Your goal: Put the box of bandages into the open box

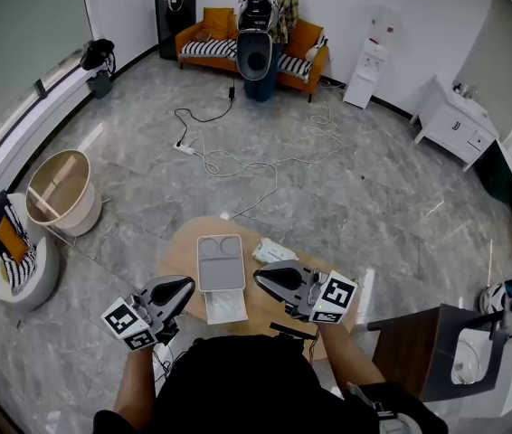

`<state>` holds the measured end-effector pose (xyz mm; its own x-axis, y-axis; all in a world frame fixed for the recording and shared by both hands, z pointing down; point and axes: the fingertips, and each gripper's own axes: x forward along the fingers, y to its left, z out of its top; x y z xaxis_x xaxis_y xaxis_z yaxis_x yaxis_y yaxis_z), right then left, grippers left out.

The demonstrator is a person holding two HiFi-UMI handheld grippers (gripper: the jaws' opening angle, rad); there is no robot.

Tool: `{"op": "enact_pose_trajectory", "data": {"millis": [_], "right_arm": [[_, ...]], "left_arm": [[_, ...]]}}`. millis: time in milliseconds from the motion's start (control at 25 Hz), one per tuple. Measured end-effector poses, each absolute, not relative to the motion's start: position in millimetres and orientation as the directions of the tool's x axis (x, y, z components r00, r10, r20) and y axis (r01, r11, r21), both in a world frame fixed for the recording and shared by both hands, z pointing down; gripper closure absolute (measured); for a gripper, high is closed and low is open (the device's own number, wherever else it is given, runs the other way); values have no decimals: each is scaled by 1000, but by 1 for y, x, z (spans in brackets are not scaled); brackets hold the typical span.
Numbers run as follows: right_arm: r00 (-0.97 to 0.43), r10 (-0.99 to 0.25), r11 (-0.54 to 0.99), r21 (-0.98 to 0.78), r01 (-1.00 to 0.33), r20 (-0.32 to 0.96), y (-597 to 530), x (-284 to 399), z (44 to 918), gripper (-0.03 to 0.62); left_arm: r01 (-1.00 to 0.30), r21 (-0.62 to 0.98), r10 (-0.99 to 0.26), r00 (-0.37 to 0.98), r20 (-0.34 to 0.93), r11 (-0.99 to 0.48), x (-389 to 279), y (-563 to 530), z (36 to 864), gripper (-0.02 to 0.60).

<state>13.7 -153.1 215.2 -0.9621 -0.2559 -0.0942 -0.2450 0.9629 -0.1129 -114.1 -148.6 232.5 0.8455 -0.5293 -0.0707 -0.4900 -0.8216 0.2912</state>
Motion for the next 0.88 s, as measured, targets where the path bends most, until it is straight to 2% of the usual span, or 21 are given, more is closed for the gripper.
{"op": "enact_pose_trajectory", "data": {"millis": [880], "right_arm": [[-974,-212,969,-145,-199,-82,-154,78,229,583]], "left_arm": [[-519,327,-566,823,-59,-789,-47,-144,251,561]]}}
